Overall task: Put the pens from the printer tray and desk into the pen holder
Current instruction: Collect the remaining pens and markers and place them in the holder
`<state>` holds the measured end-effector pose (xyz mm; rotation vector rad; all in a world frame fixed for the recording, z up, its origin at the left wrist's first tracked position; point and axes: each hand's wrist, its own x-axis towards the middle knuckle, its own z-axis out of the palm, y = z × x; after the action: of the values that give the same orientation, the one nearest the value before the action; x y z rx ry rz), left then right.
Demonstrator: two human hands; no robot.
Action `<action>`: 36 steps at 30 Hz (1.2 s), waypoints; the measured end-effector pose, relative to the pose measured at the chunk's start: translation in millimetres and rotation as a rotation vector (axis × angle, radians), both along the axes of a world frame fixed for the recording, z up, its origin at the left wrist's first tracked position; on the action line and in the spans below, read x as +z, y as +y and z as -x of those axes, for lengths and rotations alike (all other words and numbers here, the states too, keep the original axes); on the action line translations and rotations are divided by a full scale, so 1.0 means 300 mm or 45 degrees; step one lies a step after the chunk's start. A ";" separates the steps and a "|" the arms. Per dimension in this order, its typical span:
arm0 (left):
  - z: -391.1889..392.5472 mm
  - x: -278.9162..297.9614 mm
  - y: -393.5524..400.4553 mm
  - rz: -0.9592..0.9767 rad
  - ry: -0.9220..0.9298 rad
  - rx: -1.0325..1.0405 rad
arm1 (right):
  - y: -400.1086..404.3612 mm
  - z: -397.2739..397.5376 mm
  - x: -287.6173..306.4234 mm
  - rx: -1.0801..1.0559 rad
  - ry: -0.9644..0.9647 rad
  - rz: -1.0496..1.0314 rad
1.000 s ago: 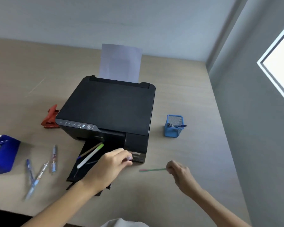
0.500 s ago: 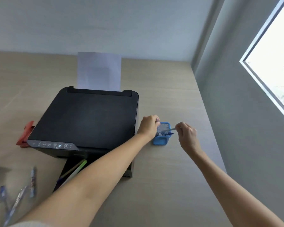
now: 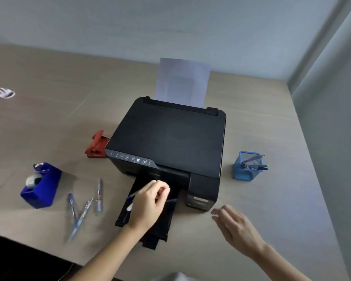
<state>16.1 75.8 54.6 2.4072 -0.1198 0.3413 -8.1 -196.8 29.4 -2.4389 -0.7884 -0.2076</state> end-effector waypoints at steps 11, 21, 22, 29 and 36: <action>-0.066 -0.225 0.264 -0.495 0.608 0.028 | 0.550 -0.135 -0.178 -0.050 0.258 0.515; -0.115 -0.226 0.335 -0.830 0.478 -0.127 | 0.559 -0.092 -0.196 -0.285 0.207 0.817; -0.120 -0.231 0.334 -0.866 0.526 -0.162 | 0.553 -0.077 -0.196 -0.298 0.203 0.802; -0.119 -0.252 0.317 -0.921 0.595 -0.213 | 0.479 0.001 -0.106 -0.294 0.225 0.584; -0.049 -0.013 0.282 -0.891 0.840 -0.577 | 0.228 -0.047 0.159 -0.431 0.065 0.045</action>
<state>30.8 160.3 50.7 2.9148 -0.5398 -0.8272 5.9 -128.5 77.1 -2.5878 -0.3554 -0.2591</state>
